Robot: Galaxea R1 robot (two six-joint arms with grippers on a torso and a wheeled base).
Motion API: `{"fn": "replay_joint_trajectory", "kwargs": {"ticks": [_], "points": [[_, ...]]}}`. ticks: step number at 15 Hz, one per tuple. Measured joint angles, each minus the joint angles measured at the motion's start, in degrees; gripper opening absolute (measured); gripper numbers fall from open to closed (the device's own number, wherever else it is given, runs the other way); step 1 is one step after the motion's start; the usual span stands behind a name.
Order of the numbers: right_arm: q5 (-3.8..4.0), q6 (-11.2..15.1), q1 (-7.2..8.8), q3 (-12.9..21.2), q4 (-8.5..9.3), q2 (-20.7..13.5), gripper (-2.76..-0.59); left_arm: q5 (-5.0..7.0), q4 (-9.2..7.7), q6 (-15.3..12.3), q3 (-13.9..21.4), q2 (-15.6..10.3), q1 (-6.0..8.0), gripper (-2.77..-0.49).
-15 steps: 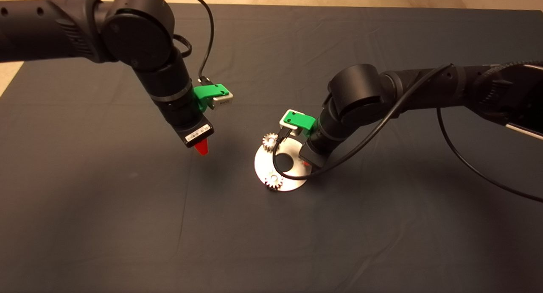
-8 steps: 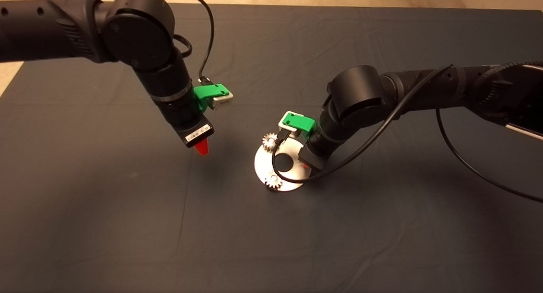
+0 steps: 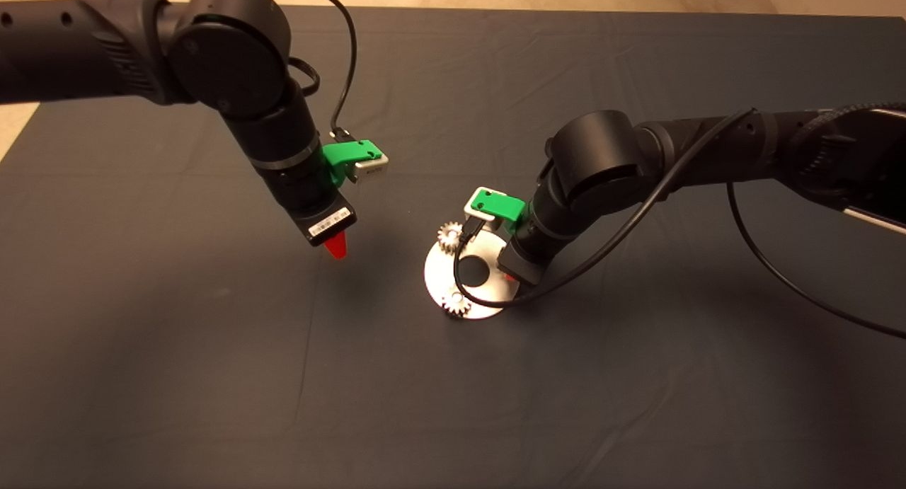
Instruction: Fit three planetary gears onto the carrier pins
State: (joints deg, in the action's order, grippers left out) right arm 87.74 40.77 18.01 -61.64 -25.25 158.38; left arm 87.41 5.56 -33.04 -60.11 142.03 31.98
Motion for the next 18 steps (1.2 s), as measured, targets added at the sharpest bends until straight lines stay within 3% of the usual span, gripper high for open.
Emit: {"fn": "replay_joint_trajectory", "kwargs": {"ticks": [18], "points": [[0.02,-0.06,-0.38,0.34,-0.03,-0.13,-2.35,0.0,-0.01,0.0,0.0,-0.28,0.0,-1.8]]}}
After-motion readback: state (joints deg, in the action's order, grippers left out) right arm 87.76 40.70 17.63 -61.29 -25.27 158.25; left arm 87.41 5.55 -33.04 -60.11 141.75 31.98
